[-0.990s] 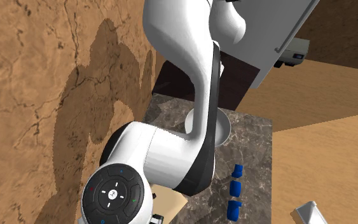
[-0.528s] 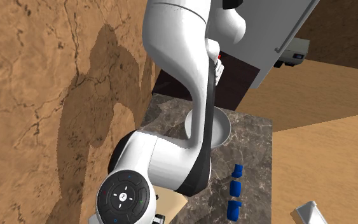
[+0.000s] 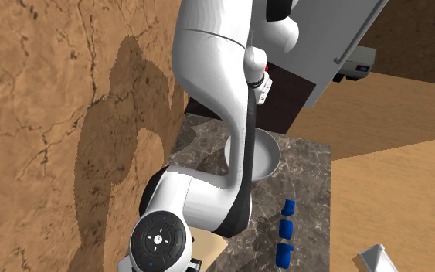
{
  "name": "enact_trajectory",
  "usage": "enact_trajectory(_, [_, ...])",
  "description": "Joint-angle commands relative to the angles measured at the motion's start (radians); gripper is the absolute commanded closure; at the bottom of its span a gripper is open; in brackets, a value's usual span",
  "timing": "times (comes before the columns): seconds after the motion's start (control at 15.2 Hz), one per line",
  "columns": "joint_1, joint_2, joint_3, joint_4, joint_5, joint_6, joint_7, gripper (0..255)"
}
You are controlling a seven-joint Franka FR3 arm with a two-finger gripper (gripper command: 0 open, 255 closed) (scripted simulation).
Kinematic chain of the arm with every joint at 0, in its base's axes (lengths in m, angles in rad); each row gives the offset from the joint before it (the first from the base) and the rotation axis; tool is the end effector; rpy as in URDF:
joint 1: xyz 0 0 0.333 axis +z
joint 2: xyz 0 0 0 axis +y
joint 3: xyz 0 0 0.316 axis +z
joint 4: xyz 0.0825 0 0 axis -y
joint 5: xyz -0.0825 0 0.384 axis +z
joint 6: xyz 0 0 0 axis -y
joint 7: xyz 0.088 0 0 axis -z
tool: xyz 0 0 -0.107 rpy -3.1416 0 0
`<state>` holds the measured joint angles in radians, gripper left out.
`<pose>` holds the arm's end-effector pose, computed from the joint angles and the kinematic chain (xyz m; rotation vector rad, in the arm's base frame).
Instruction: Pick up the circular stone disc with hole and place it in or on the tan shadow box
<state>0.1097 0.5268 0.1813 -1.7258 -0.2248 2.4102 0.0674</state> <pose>0.6597 0.1821 0.2999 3.0391 0.5322 0.2791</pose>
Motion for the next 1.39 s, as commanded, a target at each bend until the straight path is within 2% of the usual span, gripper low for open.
enact_trajectory(0.0, [0.0,0.003,-0.001,0.001,-0.001,0.003,0.0,255])
enact_trajectory(0.33, [0.0,0.003,-0.001,0.001,-0.001,0.003,0.0,255])
enact_trajectory(0.4, [0.0,0.003,-0.001,0.001,-0.001,0.004,0.0,0])
enact_trajectory(0.73, [0.0,0.003,-0.001,0.001,-0.001,0.003,0.0,0])
enact_trajectory(0.99, [-0.009,-0.088,0.016,-0.009,0.024,-0.077,-0.015,0])
enact_trajectory(1.32, [-0.009,-0.088,0.016,-0.009,0.024,-0.077,-0.015,0])
